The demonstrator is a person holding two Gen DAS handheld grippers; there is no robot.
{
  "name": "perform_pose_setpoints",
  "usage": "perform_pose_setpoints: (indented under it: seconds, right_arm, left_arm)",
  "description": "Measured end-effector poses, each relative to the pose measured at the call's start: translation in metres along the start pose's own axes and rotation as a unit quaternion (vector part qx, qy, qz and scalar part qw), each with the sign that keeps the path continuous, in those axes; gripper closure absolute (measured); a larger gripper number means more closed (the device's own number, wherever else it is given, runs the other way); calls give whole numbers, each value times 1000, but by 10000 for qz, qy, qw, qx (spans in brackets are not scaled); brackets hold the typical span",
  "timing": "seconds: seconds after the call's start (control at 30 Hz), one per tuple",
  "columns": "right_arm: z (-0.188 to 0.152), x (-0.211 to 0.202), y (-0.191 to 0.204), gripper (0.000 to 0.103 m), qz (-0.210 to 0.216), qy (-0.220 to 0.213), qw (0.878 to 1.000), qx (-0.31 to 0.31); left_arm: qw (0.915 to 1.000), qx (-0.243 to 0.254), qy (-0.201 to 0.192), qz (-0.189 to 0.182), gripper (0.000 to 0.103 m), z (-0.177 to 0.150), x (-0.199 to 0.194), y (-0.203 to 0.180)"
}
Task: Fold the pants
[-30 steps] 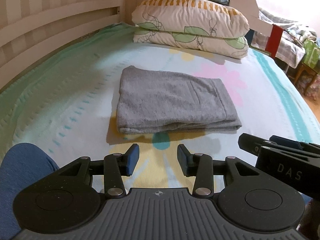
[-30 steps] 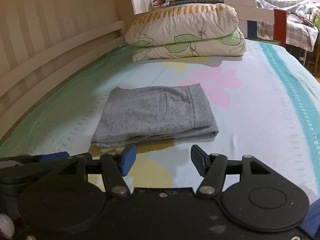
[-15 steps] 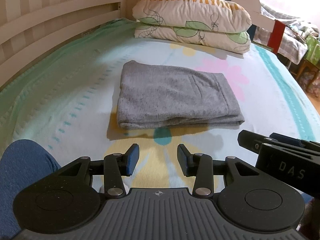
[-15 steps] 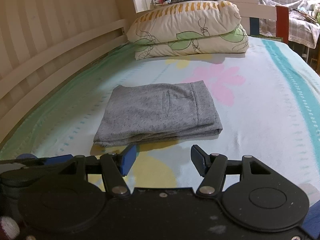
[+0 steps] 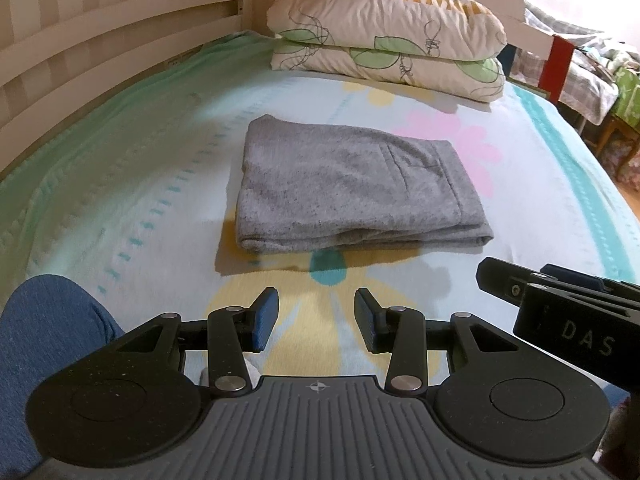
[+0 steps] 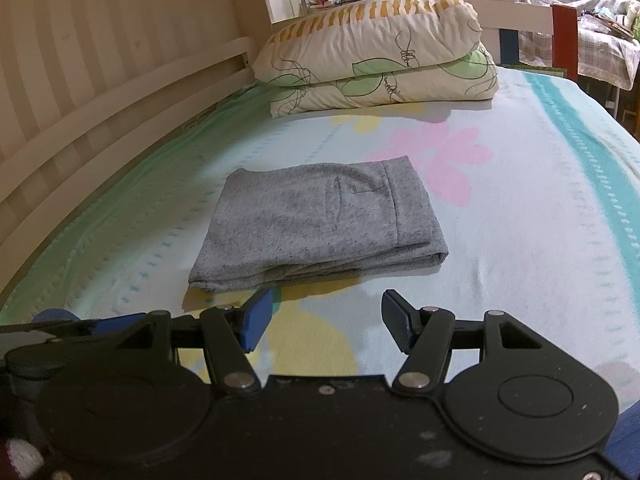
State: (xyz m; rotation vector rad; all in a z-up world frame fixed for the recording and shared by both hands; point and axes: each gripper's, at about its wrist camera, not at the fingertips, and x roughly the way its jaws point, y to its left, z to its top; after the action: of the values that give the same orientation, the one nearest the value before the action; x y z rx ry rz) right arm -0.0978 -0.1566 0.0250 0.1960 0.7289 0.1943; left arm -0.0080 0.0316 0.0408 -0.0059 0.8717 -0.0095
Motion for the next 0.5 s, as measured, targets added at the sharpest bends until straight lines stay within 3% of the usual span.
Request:
perform_pose_setpoints:
  seconds: [0.5]
  right_arm:
    - [-1,5,-1,39,68,87,9999,-23]
  left_arm:
    - [9999,-41,88,83,63,-2,6,1]
